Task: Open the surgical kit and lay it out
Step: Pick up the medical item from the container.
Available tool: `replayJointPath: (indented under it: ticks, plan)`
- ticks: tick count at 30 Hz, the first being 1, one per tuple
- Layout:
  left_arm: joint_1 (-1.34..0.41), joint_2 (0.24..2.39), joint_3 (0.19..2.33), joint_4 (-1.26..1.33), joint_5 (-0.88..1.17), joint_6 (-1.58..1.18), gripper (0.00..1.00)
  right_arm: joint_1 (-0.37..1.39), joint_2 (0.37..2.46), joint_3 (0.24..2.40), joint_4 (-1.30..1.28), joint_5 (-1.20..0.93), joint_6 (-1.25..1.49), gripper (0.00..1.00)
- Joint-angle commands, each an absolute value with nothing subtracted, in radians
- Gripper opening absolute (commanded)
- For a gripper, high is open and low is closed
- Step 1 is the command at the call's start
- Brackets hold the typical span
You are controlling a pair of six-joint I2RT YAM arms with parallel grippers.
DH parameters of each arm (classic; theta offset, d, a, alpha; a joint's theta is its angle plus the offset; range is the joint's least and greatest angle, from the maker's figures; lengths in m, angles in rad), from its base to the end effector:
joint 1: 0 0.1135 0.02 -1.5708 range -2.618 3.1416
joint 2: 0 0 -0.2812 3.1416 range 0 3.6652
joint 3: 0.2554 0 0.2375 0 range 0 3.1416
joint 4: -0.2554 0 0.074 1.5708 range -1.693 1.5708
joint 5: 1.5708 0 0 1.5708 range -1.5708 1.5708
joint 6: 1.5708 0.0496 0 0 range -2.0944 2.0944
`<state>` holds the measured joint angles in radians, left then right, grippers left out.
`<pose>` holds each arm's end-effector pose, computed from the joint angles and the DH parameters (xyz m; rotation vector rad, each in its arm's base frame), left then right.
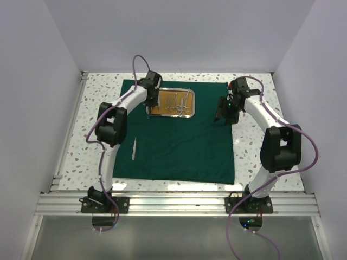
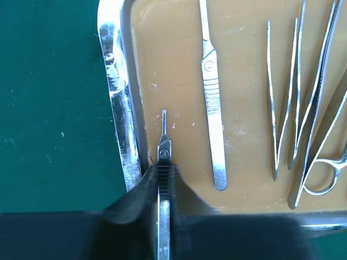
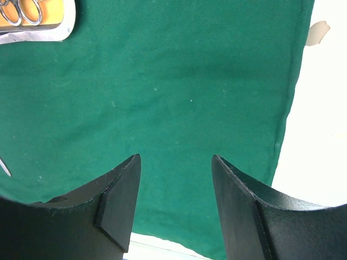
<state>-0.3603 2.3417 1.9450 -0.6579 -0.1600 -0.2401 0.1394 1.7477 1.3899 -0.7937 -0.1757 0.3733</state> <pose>0.4817 -0.1730 0.1748 0.1014 2.6013 -0.0039 0.3511 0.0580 0.2538 0.2702 2.7423 0.3834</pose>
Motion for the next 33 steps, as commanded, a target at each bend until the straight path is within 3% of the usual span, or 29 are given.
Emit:
replayJointPath:
  ticks: [1, 23, 29, 33]
  plan:
    - [-0.357, 2.350, 1.902, -0.658, -0.143, -0.233, 0.03, 0.141, 1.732, 1.414, -0.804, -0.175, 0.362, 0.59]
    - [-0.357, 2.200, 2.036, -0.735, -0.100, -0.239, 0.00, 0.141, 1.717, 1.393, -0.778, -0.187, 0.397, 0.59]
    - [-0.357, 2.129, 1.979, -0.764, -0.103, -0.258, 0.00, 0.141, 1.715, 1.397, -0.776, -0.187, 0.403, 0.59]
    - [-0.357, 1.999, 1.765, -0.772, -0.123, -0.279, 0.00, 0.141, 1.717, 1.405, -0.776, -0.186, 0.410, 0.59]
